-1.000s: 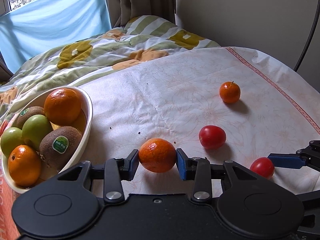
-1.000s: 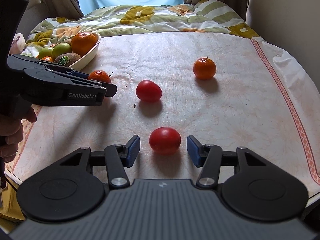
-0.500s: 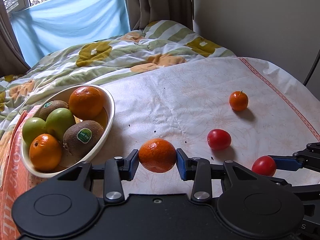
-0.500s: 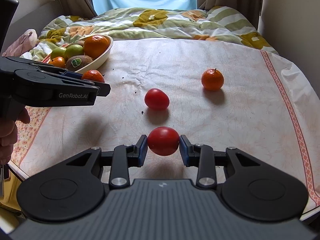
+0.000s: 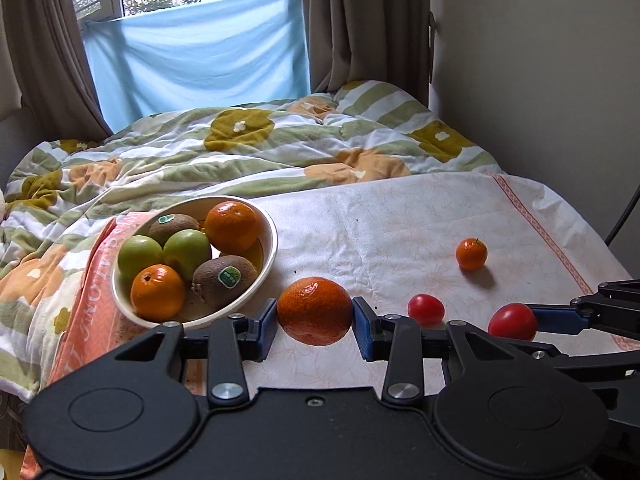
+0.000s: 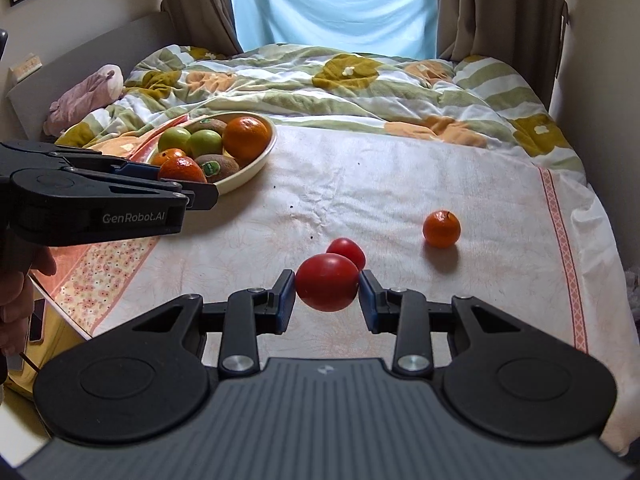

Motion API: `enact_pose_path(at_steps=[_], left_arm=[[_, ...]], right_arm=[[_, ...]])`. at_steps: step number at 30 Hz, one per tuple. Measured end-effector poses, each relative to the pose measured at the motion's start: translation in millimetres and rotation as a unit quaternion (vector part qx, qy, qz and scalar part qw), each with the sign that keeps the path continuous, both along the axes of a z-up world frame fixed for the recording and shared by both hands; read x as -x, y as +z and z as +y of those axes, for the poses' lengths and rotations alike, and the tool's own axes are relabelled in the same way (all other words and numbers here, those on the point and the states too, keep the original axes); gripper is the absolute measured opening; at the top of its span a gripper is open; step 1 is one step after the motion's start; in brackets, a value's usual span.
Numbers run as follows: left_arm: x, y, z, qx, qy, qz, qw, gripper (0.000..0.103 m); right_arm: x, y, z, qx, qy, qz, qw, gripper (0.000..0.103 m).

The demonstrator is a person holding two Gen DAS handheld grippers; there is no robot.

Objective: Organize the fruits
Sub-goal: 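Carry tangerine and tomato to the bowl while the left tool releases the tangerine inside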

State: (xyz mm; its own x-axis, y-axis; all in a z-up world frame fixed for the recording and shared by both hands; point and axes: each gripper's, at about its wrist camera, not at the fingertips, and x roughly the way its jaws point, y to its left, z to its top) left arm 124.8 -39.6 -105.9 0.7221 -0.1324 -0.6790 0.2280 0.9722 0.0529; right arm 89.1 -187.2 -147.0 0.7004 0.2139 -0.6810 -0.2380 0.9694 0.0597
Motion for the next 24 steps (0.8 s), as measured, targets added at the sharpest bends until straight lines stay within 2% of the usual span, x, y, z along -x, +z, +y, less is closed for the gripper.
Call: enact_pose_path(at_steps=[2, 12, 17, 24], left_arm=[[3, 10, 7, 0.009, 0.012, -0.005, 0.9999, 0.043], [-9, 44, 55, 0.006, 0.057, -0.024, 0.9981, 0.043], [-28, 50, 82, 0.004, 0.067, -0.025, 0.9974, 0.043], [-73, 54, 112, -0.001, 0.054, -0.024, 0.9982, 0.043]], right_arm=[[-3, 11, 3, 0.0, 0.012, -0.003, 1.0, 0.049], [-43, 51, 28, -0.014, 0.049, -0.016, 0.999, 0.049], [-76, 65, 51, -0.016, 0.057, -0.022, 0.998, 0.049], [-126, 75, 90, -0.018, 0.061, -0.024, 0.998, 0.049]])
